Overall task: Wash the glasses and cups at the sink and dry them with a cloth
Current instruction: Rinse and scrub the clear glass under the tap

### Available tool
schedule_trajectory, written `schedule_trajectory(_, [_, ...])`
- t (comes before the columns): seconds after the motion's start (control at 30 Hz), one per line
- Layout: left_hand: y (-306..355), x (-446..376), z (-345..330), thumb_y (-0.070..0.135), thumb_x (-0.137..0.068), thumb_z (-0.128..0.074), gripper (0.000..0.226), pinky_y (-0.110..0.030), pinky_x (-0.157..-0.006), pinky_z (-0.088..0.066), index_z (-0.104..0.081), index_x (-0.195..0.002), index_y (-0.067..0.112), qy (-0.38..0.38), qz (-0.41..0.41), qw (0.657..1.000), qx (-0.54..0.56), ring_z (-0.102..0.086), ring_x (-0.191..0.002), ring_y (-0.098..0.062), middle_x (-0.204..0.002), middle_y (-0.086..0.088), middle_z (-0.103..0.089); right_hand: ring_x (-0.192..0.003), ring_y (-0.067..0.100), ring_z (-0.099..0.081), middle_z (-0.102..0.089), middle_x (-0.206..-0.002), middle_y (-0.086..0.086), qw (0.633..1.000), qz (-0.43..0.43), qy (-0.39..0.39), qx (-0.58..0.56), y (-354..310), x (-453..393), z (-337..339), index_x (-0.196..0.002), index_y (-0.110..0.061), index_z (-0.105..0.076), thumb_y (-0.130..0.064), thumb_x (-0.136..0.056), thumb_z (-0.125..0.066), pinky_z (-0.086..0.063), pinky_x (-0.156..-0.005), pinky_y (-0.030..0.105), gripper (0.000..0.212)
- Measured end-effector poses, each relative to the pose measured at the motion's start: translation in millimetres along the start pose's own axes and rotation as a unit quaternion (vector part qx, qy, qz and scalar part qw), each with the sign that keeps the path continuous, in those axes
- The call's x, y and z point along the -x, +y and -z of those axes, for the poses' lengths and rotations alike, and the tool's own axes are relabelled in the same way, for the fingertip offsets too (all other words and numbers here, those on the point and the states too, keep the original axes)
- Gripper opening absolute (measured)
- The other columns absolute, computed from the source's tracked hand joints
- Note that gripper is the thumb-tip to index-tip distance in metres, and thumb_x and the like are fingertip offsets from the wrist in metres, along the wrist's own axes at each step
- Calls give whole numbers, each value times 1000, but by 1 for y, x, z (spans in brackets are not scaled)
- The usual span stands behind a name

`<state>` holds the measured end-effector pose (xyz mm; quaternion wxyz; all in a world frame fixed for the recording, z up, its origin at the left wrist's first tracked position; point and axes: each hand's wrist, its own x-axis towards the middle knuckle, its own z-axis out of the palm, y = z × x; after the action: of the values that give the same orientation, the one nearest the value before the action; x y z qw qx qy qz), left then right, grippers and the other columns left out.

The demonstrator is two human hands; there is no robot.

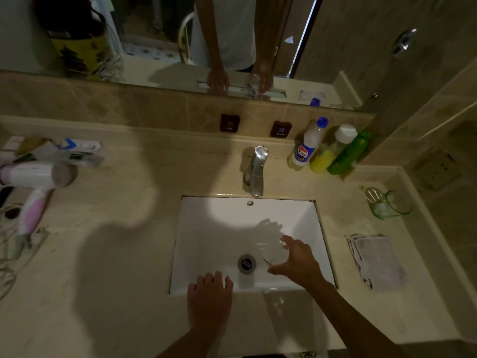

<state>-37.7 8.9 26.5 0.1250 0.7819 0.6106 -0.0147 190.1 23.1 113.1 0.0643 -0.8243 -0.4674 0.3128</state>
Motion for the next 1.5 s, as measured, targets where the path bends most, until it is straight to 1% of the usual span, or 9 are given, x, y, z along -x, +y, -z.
schedule_trajectory(0.17, [0, -2, -4, 30, -84, -67, 15, -39, -62, -41, -62, -77, 17, -18, 16, 1000, -18, -56, -64, -30, -67, -6, -57, -128, 21, -41, -50, -138, 0, 997, 12, -15, 74, 4, -3, 2, -146, -29, -33, -58, -58, -85, -47, -99, 39, 106])
schedule_trajectory(0.23, [0, -3, -5, 35, -88, -56, 21, -40, -63, -41, -62, -75, 19, -16, 17, 1000, -11, -57, -65, -29, -68, -5, -56, -128, 21, -41, -50, -138, 0, 994, 17, -17, 109, 3, -3, 4, -145, -31, -32, -62, -58, -82, -47, -98, 39, 105])
schedule_trajectory(0.37, [0, -3, -10, 33, -88, -59, 20, -39, -62, -38, -62, -76, 17, 19, 5, 1000, -23, -55, -64, -30, -69, -6, -55, -130, 24, -40, -49, -138, 1, 982, 7, -26, 185, -1, -6, 6, -143, -35, -31, -69, -59, -77, -40, -103, 48, 102])
schedule_trajectory(0.5, [-1, -4, -16, 36, -96, -34, 38, -41, -67, -35, -66, -84, 19, 1, 4, 999, -38, -56, -71, -30, -77, -6, -58, -133, 27, -38, -46, -140, 3, 984, -20, -36, 175, -6, -8, 7, -144, -37, -32, -65, -58, -80, -34, -106, 56, 102])
schedule_trajectory(0.67, [1, -6, -13, 40, -92, -33, 41, -40, -68, -38, -68, -84, 19, -43, 22, 999, -18, -58, -72, -28, -79, -5, -60, -116, 27, -54, -43, -131, 6, 991, -20, -47, 121, -8, -9, 4, -142, -30, -36, -54, -58, -86, -51, -96, 40, 101])
schedule_trajectory(0.83, [0, -4, -8, 36, -83, -59, 20, -37, -65, -39, -70, -79, 19, -40, 28, 999, -23, -59, -66, -27, -74, -5, -61, -124, 28, -49, -39, -137, 7, 981, -26, -99, 166, -11, -10, 3, -144, -28, -34, -52, -58, -86, -47, -102, 44, 103])
schedule_trajectory(1.07, [-1, -6, -16, 39, -92, -20, 52, -41, -73, -30, -69, -102, 26, -72, -2, 997, -43, -59, -85, -28, -93, -3, -65, -116, 26, -53, -47, -128, 4, 996, -8, -47, 72, -26, -17, 18, -139, -31, -40, -52, -56, -88, -51, -95, 41, 98])
schedule_trajectory(1.27, [0, -6, -17, 40, -85, -41, 37, -38, -65, -36, -71, -77, 21, -11, 28, 999, -22, -58, -67, -28, -72, -5, -61, -123, 24, -55, -55, -136, 7, 990, -50, -115, 62, -11, -7, 7, -140, -16, -47, -45, -53, -92, -48, -104, 39, 102])
schedule_trajectory(1.5, [2, -6, -15, 42, -85, -42, 37, -37, -66, -41, -68, -70, 19, 20, 52, 998, 16, -59, -64, -27, -68, -4, -60, -120, 28, -56, -50, -137, 6, 994, -61, -75, 43, -9, -6, 7, -143, -22, -42, -52, -50, -90, -51, -99, 45, 109])
